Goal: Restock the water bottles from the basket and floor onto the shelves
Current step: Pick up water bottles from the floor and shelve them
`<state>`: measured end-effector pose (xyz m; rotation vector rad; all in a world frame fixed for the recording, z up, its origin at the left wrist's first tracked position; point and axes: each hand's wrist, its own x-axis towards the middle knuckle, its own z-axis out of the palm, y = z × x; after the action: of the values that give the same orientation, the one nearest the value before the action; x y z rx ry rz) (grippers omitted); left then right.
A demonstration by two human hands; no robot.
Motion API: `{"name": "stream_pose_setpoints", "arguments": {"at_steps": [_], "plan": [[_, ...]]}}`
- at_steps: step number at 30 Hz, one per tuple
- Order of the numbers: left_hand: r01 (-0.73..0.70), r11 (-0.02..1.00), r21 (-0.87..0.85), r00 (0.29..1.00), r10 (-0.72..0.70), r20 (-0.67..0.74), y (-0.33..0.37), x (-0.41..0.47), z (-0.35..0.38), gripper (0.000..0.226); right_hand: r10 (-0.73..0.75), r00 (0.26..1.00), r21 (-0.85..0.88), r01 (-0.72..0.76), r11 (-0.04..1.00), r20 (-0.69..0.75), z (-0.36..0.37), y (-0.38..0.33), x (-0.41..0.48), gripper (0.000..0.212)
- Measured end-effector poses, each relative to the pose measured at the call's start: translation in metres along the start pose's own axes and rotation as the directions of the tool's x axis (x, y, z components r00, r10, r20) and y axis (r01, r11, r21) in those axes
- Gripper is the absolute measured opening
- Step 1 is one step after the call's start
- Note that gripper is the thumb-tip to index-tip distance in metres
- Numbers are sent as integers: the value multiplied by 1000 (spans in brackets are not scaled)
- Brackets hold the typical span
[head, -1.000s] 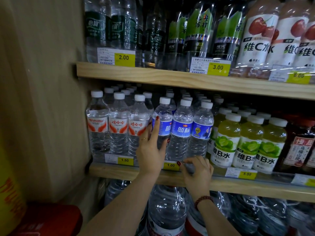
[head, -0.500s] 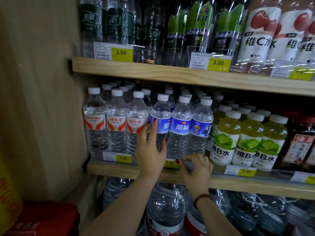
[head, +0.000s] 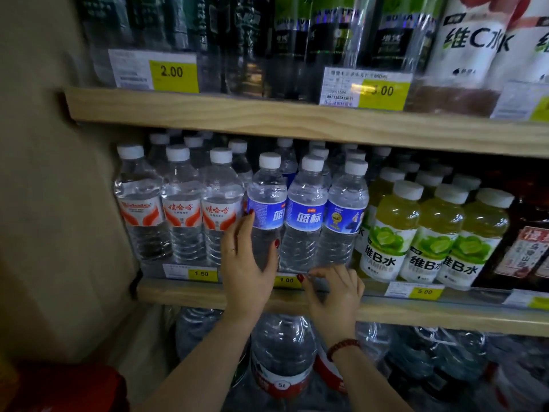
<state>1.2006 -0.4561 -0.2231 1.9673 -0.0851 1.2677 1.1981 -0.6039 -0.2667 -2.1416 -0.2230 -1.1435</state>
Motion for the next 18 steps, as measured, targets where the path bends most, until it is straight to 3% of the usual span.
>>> {"name": "stream_pose_setpoints", "arguments": {"at_steps": [4, 8, 10, 13, 18], "plan": [[75, 996, 39, 988, -80, 136, 4, 3, -10, 68, 90, 986, -19, -89, 996, 143, -13, -8, 5, 21], [121, 987, 110, 939, -149, 309, 10, 12, -28, 75, 195, 921, -89, -175, 981, 336, -32, -23, 12, 20], [92, 983, 161, 906, -150, 395, 16, 16, -40, 77, 239, 840, -162, -181, 970, 487, -45, -28, 20, 30], [-7, 970, 244, 850, -123, 512, 27, 23, -61, 70, 293, 656, -209, -206, 956, 695, -66, -40, 41, 45], [-185, 939, 288, 685, -87, 724, 53, 39, -88, 70, 475, 548, -386, -277, 880, 689, -115, -67, 65, 55]]}}
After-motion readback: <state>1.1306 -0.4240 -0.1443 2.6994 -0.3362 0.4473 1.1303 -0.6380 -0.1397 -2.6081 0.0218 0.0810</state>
